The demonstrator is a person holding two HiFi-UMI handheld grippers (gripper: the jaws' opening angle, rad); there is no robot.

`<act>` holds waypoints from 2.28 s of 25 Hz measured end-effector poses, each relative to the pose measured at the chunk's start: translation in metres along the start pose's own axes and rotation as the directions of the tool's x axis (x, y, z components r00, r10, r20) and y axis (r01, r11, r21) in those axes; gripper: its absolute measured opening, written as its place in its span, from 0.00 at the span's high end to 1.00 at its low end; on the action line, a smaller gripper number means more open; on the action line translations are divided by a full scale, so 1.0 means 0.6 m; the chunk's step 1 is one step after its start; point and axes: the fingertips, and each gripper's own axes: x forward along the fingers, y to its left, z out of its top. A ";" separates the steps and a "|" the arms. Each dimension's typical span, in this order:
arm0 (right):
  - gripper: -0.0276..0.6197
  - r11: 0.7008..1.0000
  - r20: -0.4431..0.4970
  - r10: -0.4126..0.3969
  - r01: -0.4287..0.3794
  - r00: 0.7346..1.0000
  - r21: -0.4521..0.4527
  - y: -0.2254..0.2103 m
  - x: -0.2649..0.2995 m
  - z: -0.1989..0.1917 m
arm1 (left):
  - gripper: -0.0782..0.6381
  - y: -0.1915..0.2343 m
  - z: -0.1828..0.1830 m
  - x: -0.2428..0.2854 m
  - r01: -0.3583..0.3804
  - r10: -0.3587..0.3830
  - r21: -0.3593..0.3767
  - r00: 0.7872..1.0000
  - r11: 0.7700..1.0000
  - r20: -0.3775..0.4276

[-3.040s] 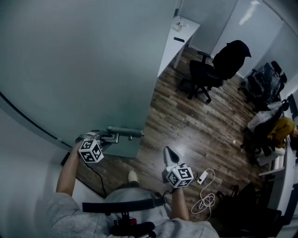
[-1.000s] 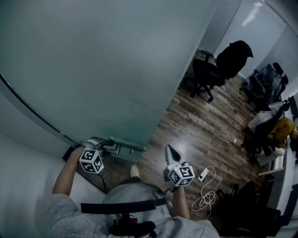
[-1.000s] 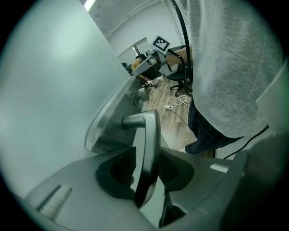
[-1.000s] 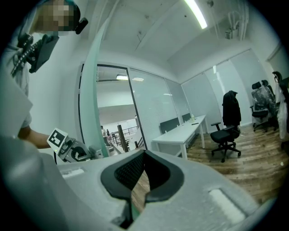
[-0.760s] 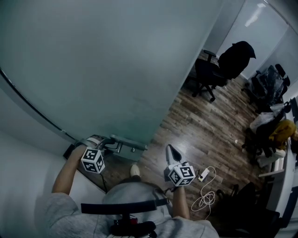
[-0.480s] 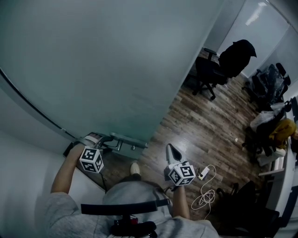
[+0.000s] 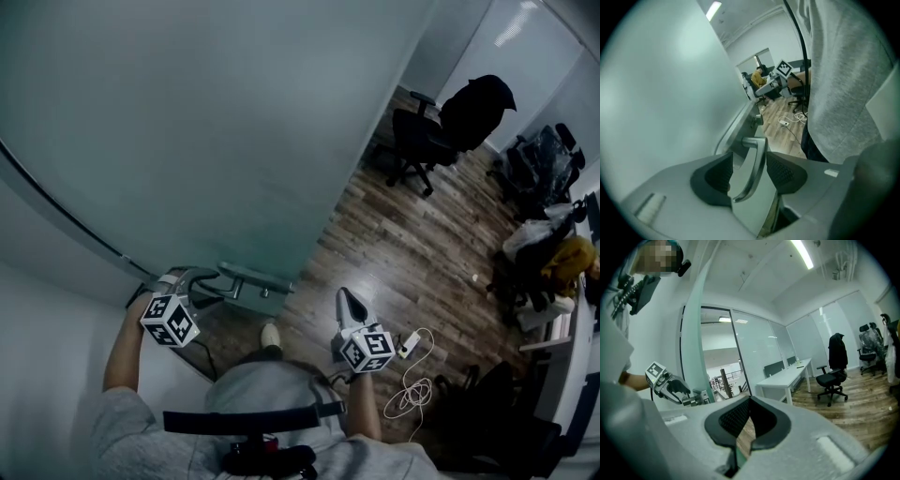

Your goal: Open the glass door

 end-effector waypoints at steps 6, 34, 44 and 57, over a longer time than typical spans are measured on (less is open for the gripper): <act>0.95 1.000 0.004 0.005 -0.005 1.000 0.001 0.001 0.001 0.001 | 0.63 0.033 0.052 -0.027 -0.111 0.143 -0.167 0.971 0.980 0.194; 0.95 0.996 0.139 0.031 -0.019 0.990 -0.082 0.060 -0.054 0.089 | 0.88 0.051 0.160 -0.102 -0.216 0.543 -0.612 0.728 0.761 0.418; 0.95 0.996 0.139 0.030 -0.018 0.990 -0.085 0.074 -0.070 0.094 | 0.88 0.037 0.159 -0.111 -0.219 0.566 -0.643 0.721 0.734 0.400; 0.95 0.996 0.127 0.037 -0.026 0.991 -0.087 0.077 -0.070 0.086 | 0.89 0.036 0.155 -0.112 -0.235 0.563 -0.631 0.729 0.740 0.389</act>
